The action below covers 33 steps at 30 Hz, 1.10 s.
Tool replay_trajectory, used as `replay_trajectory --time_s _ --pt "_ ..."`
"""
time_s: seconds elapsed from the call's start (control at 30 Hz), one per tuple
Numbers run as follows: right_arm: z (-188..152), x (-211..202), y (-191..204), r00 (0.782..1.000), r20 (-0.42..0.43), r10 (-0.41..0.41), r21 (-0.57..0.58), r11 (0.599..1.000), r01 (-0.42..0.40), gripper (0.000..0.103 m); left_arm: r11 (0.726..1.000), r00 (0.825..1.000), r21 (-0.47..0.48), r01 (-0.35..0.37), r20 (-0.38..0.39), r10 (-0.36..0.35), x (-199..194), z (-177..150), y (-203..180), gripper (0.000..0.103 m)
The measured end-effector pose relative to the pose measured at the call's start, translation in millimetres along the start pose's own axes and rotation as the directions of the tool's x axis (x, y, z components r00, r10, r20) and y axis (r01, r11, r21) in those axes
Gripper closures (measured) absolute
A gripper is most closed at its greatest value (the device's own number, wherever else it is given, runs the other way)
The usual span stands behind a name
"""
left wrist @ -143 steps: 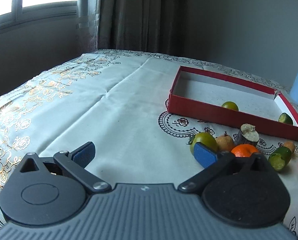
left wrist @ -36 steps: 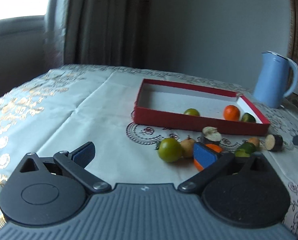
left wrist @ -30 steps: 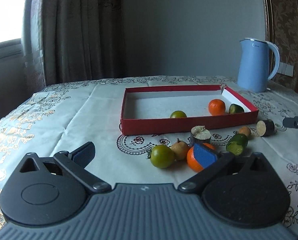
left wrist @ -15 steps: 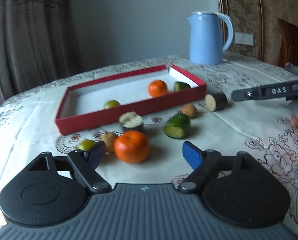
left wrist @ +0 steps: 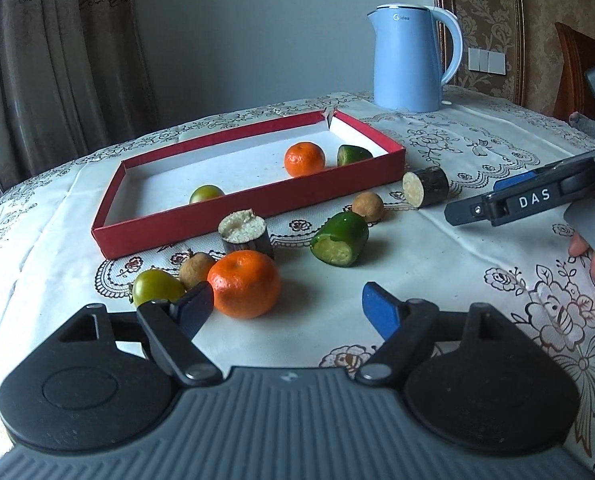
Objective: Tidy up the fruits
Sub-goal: 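Move the left gripper to the second tangerine and close on it, then carry the tangerine with the left gripper into the box and release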
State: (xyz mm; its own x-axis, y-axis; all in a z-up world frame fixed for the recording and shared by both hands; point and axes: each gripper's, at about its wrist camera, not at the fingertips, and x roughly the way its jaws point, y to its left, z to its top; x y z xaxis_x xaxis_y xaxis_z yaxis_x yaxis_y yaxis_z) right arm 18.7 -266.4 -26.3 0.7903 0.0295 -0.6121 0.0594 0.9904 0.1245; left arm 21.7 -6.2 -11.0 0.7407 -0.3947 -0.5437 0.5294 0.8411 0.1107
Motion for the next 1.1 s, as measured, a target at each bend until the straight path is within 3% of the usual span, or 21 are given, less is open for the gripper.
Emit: replay_trajectory --time_s 0.27,0.4,0.63,1.1 --pt "1.2 1.2 1.6 1.0 -0.006 -0.001 -0.011 1.0 0.001 0.004 0.998 0.999 -0.049 -0.033 -0.032 0.031 11.4 5.2 4.3 0.025" --pt "1.3 1.4 1.7 1.0 -0.006 -0.001 -0.011 1.0 0.0 0.004 0.989 0.995 -0.14 -0.046 -0.095 0.033 23.9 6.6 20.1 0.047" --pt "1.2 1.4 1.8 1.0 -0.006 0.0 -0.01 1.0 0.0 0.003 0.983 0.995 -0.172 -0.063 -0.086 0.049 27.0 6.9 26.9 0.061" --pt "1.5 1.2 0.8 1.0 -0.004 0.008 -0.006 1.0 -0.008 0.002 0.975 0.998 -0.213 -0.061 -0.038 0.054 7.3 12.3 26.1 0.062"
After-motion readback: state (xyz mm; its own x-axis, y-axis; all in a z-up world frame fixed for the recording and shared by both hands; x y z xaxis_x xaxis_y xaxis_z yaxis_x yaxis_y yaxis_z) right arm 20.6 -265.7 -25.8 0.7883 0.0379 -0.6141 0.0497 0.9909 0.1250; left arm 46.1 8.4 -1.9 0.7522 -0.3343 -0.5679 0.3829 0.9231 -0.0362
